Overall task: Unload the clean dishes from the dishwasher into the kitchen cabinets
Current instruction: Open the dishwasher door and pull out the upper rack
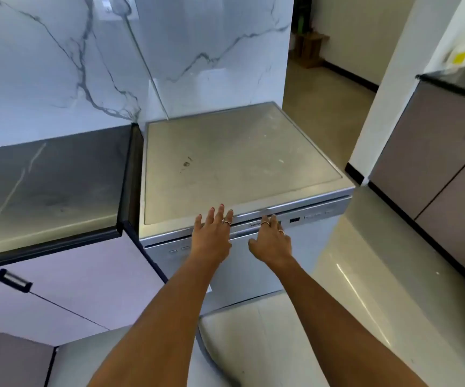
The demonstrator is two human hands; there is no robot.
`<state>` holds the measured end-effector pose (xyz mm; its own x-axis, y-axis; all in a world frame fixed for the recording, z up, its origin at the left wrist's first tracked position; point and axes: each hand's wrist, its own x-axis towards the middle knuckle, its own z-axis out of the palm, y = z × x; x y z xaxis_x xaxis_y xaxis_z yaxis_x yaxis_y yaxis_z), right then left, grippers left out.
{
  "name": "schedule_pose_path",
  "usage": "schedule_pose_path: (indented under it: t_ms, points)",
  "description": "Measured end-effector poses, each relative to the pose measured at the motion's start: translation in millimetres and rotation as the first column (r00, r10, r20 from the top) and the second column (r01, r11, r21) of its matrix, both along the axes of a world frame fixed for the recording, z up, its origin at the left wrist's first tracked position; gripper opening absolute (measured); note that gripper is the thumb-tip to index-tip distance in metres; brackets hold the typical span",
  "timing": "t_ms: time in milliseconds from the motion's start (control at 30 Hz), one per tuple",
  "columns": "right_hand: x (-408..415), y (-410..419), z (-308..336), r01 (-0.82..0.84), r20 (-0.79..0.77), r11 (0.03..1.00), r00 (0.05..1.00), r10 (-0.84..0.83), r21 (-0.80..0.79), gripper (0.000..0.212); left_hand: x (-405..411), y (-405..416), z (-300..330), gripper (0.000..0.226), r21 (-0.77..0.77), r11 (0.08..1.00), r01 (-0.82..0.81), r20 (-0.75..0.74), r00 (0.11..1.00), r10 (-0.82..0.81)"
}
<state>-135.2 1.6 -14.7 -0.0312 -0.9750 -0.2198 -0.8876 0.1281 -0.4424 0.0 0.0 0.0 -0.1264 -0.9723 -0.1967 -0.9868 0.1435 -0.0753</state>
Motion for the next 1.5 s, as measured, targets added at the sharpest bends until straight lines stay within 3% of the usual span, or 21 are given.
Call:
schedule_pose_path:
  t_ms: [67,133,233,333,433,600,667,800,1033,1233,1333,1500]
  points:
    - [6.3,-7.8,-11.4,0.126,0.201,0.989,0.970,-0.139,0.074,0.062,0.8,-12.2,-8.9,0.075,-0.032,0.999,-0.005,0.046,0.999,0.007]
    - [13.3,-12.0,-14.9,0.222,0.448,0.951,0.843,-0.298,0.215,0.055,3.4,-19.7,-18.5,0.076,-0.053,0.998,-0.017,0.084,0.996,0.022]
    - [24.8,-29.7,-22.7,0.307,0.678,0.819,0.459,-0.574,0.485,0.059,5.4,-36.5,-30.4,0.078,-0.048,0.999,-0.006,0.095,0.995,0.011]
    - [33.4,-47.3,-36.4,0.340,0.734,0.730,0.146,-0.664,0.593,0.060,7.1,-55.0,-33.9,0.077,-0.070,0.998,0.004,0.062,0.998,0.000]
    - [39.2,-62.4,-48.1,0.361,0.727,0.658,-0.088,-0.681,0.660,0.059,4.5,-65.5,-37.2,0.088,-0.056,0.998,0.000,0.064,0.998,0.004]
    - [40.3,-82.2,-54.9,0.419,0.655,0.506,-0.410,-0.635,0.754,0.059,0.9,-69.9,-46.5,0.090,-0.077,0.997,-0.003,0.086,0.996,0.010]
    - [40.8,-90.6,-53.2,0.413,0.620,0.463,-0.493,-0.610,0.784,0.066,1.2,-71.9,-44.9,0.092,-0.059,0.998,0.012,0.082,0.997,-0.007]
    - [45.0,-96.6,-52.0,0.435,0.606,0.424,-0.526,-0.597,0.795,0.070,2.4,-70.5,-46.7,0.094,-0.059,0.998,0.014,0.066,0.998,-0.010]
    - [34.8,-81.9,-55.4,0.382,0.665,0.549,-0.503,-0.551,0.744,0.065,5.1,-62.8,-47.7,0.098,-0.082,0.997,-0.002,0.015,1.000,0.004]
    - [25.1,-32.1,-57.3,0.446,0.673,0.505,-0.461,-0.579,0.739,0.065,2.1,-29.5,-52.1,0.126,-0.048,0.999,0.020,-0.091,0.996,-0.024]
    - [18.4,-2.1,-60.4,0.473,0.673,0.484,-0.440,-0.594,0.736,0.053,-5.6,5.1,-68.8,0.113,-0.095,0.993,0.063,-0.121,0.990,-0.074]
    - [0.6,36.6,-63.7,0.440,0.668,0.505,-0.424,-0.612,0.742,0.039,-19.1,51.4,-96.1,0.087,0.000,1.000,0.020,-0.157,0.987,-0.020]
